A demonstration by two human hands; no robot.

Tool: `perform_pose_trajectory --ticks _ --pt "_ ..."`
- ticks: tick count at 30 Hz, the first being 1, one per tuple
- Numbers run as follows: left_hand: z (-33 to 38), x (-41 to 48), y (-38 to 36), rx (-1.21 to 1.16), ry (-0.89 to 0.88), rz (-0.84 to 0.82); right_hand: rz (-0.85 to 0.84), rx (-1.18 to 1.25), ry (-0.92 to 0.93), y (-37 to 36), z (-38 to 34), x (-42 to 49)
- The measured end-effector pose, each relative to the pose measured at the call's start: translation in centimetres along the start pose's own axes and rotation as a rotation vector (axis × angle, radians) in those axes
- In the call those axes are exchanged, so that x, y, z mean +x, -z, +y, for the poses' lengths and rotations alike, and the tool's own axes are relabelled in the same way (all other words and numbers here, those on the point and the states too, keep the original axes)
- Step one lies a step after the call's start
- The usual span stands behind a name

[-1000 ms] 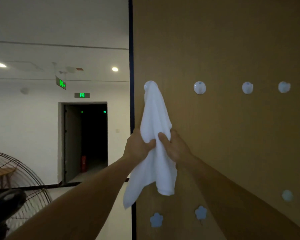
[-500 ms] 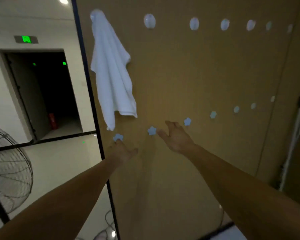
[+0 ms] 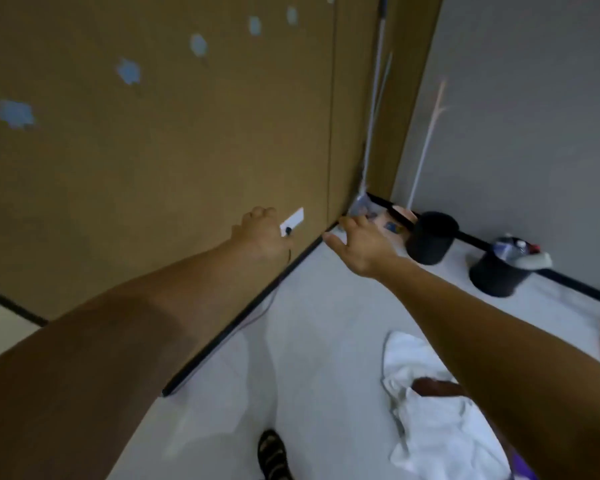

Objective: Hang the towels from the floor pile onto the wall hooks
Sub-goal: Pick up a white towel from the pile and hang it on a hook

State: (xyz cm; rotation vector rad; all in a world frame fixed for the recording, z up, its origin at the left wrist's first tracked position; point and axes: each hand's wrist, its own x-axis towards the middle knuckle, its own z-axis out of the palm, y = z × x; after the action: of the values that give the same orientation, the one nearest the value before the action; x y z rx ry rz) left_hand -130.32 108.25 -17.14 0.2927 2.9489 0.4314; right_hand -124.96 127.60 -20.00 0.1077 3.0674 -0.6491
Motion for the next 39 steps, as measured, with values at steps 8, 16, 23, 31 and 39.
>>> perform_pose_trajectory --ticks 8,16,23,31,39 --pt "12.4 4.3 -16.7 0.113 -0.301 -0.423 -0.096 0.004 -0.437 -4.2 17.6 -5.7" --pt "19.5 6.7 -32.3 0.2 -0.493 -0.65 -0.237 0.053 -0.781 -10.8 31.3 -11.2" --pt "21.5 4.8 -47.8 0.187 -0.479 -0.764 -0.35 0.092 -0.947 -21.0 43.8 -15.0" --pt "23.6 2.9 -66.4 0.173 -0.452 -0.826 -0.506 0.125 -0.931 -35.1 56.9 -20.0" --pt "22.0 1.7 -81.3 0.101 -0.5 -0.854 -0.599 -0.064 -0.783 -47.7 64.2 -20.3"
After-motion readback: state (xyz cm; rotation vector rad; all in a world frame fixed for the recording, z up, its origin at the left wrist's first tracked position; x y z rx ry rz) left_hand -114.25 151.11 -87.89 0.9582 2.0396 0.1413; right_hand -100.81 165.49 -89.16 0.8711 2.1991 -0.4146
